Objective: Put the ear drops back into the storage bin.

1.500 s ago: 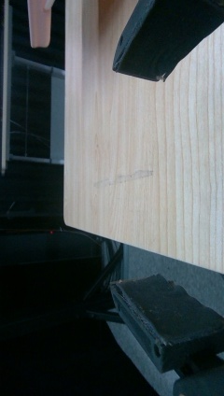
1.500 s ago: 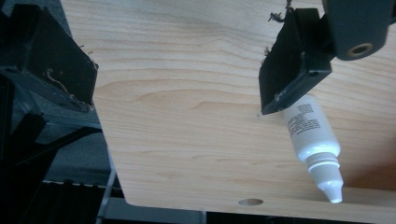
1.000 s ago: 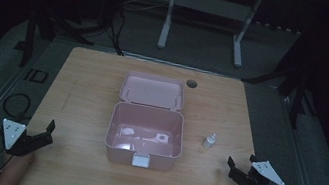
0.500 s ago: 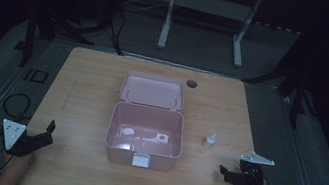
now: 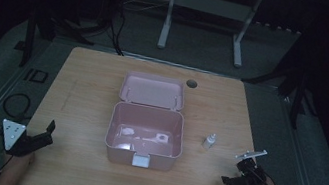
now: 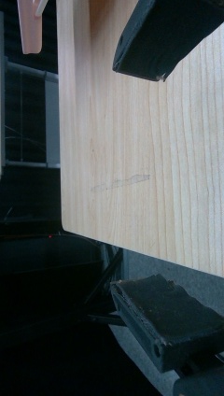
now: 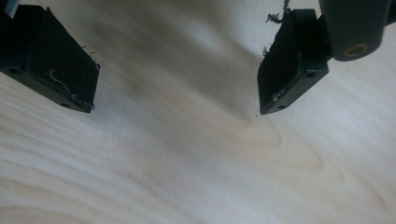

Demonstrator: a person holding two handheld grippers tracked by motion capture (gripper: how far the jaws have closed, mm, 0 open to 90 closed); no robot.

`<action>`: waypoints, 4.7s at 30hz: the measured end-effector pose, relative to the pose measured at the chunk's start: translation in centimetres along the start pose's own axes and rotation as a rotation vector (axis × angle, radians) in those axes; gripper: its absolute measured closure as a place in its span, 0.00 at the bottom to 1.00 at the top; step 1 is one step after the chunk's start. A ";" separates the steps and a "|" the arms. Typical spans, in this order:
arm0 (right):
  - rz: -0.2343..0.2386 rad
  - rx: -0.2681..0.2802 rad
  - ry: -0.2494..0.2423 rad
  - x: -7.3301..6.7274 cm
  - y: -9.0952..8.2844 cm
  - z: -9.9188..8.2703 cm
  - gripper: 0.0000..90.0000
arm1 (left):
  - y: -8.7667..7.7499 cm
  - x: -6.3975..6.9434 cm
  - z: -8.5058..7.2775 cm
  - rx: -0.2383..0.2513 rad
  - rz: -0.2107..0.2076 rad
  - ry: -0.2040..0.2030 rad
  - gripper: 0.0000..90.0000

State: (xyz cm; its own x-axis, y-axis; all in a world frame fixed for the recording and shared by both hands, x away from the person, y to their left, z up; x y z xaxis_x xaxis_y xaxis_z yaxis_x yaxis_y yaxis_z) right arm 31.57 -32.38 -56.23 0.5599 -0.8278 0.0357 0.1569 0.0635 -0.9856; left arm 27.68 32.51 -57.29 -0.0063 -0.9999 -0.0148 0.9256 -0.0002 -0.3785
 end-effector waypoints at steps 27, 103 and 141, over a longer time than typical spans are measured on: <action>-0.007 -0.393 -0.174 -0.1 -1.2 2.5 0.15 | 0.0 0.0 0.0 0.002 -0.007 0.002 0.00; -0.009 -0.370 -0.418 -1.8 0.9 15.1 0.66 | 0.0 0.1 0.0 -0.003 -0.026 0.013 0.00; -0.081 -0.363 -1.064 -7.1 -1.8 9.2 0.66 | 0.1 0.1 0.0 -0.009 -0.022 0.013 0.00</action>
State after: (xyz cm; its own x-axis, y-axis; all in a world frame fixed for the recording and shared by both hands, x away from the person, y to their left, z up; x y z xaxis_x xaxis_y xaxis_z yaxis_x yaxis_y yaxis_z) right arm 34.80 -21.50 -53.19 0.9949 0.0848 0.0538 0.0755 -0.2787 -0.9574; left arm 27.76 32.40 -57.31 -0.0318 -0.9993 -0.0178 0.9218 -0.0225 -0.3870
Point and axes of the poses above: each handheld gripper's, and its own axes: y roughly forward along the jaws, z roughly out of its top, x roughly to its right, the point moved 5 cm from there along y, roughly forward along the jaws, and after that the axes turned 11 degrees about -x, right-handed, at the moved point
